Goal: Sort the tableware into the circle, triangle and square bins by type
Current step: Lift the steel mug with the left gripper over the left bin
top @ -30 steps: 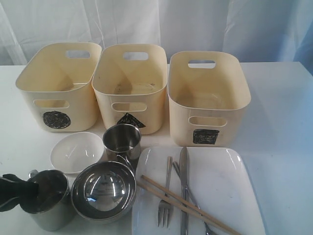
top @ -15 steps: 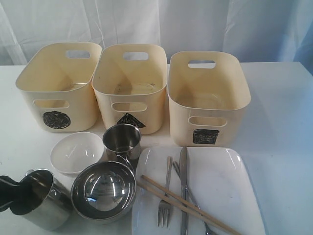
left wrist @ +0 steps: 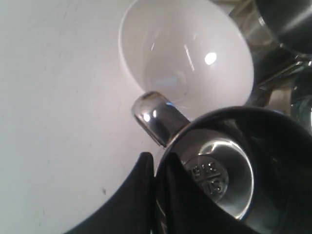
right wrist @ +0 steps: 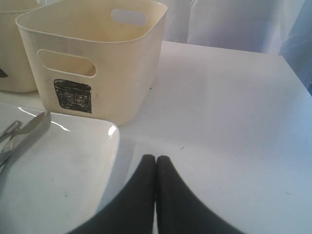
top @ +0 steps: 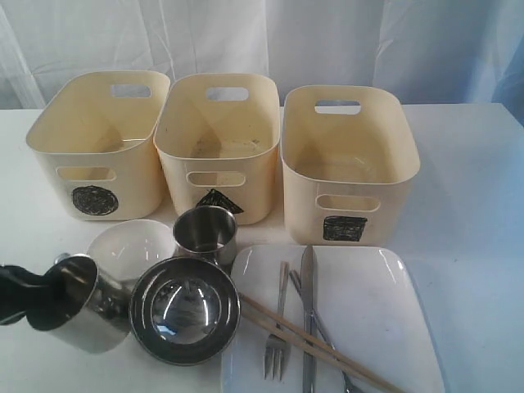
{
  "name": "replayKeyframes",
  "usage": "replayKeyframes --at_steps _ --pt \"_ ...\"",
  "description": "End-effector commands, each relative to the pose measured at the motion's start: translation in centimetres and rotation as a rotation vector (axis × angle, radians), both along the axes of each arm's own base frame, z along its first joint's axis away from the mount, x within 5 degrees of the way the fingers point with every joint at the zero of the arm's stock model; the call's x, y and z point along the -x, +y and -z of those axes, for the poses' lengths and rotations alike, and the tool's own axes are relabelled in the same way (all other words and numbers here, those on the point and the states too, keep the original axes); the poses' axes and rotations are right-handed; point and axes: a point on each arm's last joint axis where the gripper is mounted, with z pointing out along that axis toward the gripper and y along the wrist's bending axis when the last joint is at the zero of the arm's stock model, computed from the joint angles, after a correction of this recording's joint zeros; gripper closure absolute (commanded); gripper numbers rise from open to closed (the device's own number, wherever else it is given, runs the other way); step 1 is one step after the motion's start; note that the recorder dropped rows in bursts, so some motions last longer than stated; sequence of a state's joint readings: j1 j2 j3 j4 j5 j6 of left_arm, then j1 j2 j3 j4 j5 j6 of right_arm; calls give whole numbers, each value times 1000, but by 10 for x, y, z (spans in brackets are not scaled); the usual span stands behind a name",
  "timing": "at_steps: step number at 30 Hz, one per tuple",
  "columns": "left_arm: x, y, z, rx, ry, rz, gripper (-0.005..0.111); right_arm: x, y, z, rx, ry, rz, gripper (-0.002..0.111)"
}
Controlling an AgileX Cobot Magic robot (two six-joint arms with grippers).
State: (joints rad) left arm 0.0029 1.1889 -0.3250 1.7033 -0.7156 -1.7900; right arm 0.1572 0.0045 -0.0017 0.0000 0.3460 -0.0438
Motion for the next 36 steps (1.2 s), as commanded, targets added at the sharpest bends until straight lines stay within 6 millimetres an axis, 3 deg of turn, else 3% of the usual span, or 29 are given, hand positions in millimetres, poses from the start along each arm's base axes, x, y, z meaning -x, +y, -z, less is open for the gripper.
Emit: replayKeyframes --at_steps 1,7,14,19,24,36 --pt "-6 -4 -35 20 -162 41 102 0 -1 0 8 -8 6 108" --pt "-13 7 -84 -73 -397 -58 102 0 -1 0 8 -8 6 108" --pt "-27 24 -112 -240 -541 -191 102 0 -1 0 8 -8 6 108" --pt "-45 28 -116 -314 -568 -207 102 0 -1 0 8 -8 6 108" --pt "-78 29 -115 -354 -563 -183 102 0 -1 0 8 -8 6 108" --pt "-134 24 -118 -313 -649 -160 102 0 -1 0 8 -8 6 108"
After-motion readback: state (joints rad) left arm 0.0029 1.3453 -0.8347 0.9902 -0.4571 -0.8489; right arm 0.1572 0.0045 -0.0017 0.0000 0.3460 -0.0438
